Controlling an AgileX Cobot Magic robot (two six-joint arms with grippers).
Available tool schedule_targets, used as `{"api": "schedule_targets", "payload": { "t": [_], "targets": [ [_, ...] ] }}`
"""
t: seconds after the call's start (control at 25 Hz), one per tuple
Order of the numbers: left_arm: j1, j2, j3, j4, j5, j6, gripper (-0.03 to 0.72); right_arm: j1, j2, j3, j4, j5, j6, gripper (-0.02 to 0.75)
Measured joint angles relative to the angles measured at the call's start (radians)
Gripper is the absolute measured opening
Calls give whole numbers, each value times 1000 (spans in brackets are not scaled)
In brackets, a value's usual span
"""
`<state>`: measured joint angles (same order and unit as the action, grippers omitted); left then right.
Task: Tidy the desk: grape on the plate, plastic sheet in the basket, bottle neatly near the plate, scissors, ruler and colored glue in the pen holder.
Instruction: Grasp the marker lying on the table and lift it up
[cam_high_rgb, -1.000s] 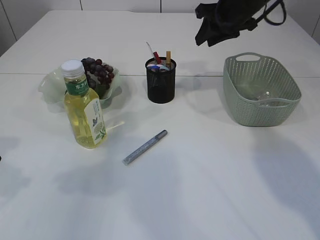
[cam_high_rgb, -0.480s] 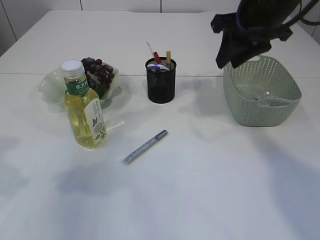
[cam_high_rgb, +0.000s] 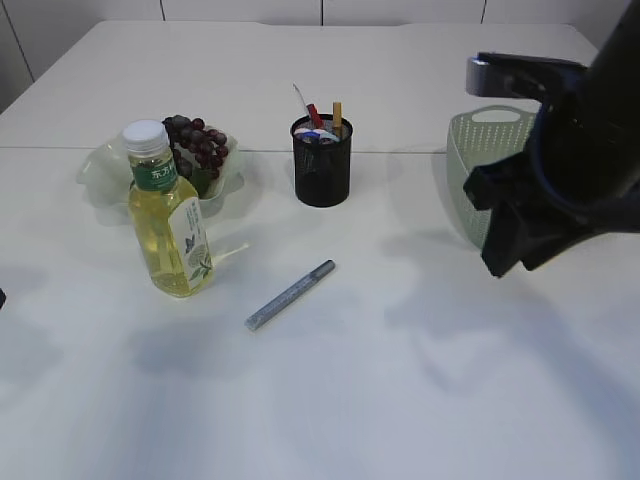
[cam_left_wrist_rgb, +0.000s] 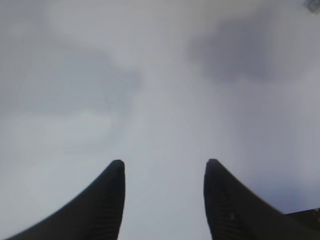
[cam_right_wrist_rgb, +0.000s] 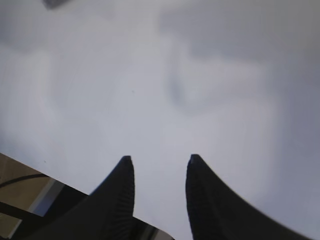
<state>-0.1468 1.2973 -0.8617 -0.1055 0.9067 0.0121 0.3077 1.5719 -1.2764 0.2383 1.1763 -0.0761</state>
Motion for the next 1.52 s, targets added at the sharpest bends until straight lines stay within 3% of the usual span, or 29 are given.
{"api": "schedule_targets", "payload": {
  "t": [0.16, 0.32, 0.52, 0.88, 1.2, 1.52],
  "targets": [
    [-32, 0, -75, -9, 36, 18, 372, 0, -70, 84, -133, -1, 95, 292],
    [-138, 0, -157, -1, 48, 22, 371, 0, -93, 96, -238, 3, 144, 291],
    [-271, 59, -280, 4, 44, 22, 369, 0, -95, 96, -244, 9, 148, 291],
    [-417, 420, -642, 21, 159, 22, 368, 0, -95, 96, -247, 18, 152, 290],
    [-467, 700, -923, 21, 242, 24, 363, 0, -95, 98, -247, 18, 152, 291],
    [-467, 858, -970, 99, 226, 26, 361, 0, -95, 98, -247, 18, 152, 290]
  ]
}}
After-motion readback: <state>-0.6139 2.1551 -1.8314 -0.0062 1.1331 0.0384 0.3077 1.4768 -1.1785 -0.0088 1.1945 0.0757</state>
